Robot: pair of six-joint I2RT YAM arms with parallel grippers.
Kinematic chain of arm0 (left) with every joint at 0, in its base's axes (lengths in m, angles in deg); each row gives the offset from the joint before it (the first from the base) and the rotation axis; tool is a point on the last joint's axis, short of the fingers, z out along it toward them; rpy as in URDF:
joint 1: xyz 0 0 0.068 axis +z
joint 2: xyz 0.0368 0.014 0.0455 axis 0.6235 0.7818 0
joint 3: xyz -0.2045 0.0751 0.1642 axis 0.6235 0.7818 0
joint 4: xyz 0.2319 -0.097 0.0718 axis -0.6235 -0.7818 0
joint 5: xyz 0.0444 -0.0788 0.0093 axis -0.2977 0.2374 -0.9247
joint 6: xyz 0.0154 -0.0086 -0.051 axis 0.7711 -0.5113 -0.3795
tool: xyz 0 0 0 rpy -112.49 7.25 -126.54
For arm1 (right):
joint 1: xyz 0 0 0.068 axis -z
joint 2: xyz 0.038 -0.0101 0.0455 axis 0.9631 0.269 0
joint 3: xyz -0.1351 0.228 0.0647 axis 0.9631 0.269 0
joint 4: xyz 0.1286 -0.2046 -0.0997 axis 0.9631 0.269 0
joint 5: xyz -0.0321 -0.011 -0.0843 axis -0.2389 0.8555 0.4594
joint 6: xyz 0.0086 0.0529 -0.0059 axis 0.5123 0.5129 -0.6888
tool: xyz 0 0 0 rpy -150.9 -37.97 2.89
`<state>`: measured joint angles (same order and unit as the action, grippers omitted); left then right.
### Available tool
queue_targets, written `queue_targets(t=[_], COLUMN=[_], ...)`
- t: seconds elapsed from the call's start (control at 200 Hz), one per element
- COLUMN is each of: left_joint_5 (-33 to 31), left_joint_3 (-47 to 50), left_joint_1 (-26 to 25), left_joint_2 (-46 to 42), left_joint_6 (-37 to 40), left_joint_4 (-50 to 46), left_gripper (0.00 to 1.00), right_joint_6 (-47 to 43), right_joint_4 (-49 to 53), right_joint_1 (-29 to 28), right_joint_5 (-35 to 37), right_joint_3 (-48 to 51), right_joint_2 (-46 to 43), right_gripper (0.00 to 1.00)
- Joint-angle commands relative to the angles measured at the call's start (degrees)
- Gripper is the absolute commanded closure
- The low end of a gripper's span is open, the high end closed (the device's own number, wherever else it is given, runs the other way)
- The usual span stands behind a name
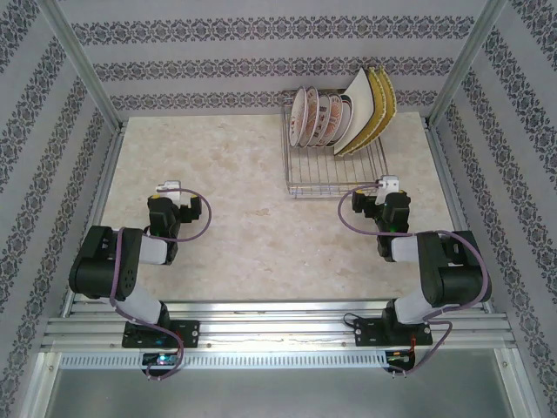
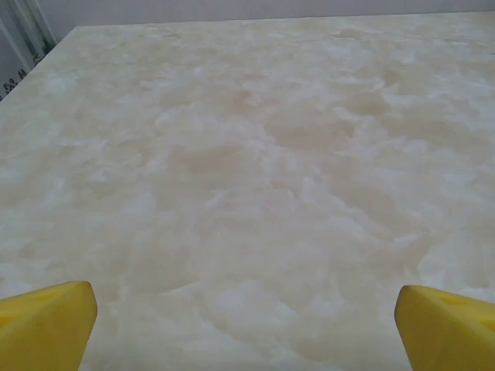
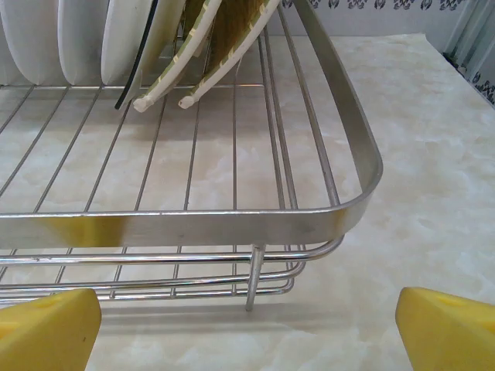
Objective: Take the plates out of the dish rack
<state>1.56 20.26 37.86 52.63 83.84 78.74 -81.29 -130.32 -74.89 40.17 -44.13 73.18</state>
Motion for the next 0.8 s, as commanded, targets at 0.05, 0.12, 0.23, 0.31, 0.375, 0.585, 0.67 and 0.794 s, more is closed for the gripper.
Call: queue_targets(t=[0.05,0.12,0.23,0.31,0.375,0.585,0.67,0.794], left_joint_5=[1.2,1.2,1.2,1.2,1.2,1.3,1.3,1.6], left_joint_3=[-0.8,-0.8,-0.8,-0.8,-0.8,-0.8,-0.8,-1.0], left_joint_1=[-0.2,-0.1,-0.1,-0.2,-0.2,-0.2,-0.2,0.0], left_joint_2=[0.1,0.1,0.1,0.1,0.1,0.1,0.1,0.1], left_joint_6=[0.8,0.8,0.9,0.8,0.8,0.8,0.8,0.7], left_joint_4=[1.5,1.4,1.5,1.4,1.5,1.4,1.4,1.0], left_gripper=[0.01,0.01,0.01,0.01,0.01,0.01,0.01,0.01], right_joint_6=[0.6,0.6,0.5,0.4,0.4,0.4,0.5,0.6], right_joint_4=[-2.2,-2.2,-2.1,-2.1,-2.1,-2.0,-2.0,-1.9], right_joint_1=[0.2,0.2,0.2,0.2,0.1,0.0,0.1,0.1], right_joint_5=[-0.6,-0.6,-0.6,-0.5,-0.4,-0.1,-0.2,-0.3], right_joint_3=[-0.7,-0.6,-0.7,-0.6,-0.7,-0.8,-0.8,-0.7], right_joint_2=[-0.4,-0.4,-0.4,-0.4,-0.4,-0.3,-0.3,-0.3], right_gripper=[0.02,0.02,0.02,0.02,0.02,0.02,0.02,0.02])
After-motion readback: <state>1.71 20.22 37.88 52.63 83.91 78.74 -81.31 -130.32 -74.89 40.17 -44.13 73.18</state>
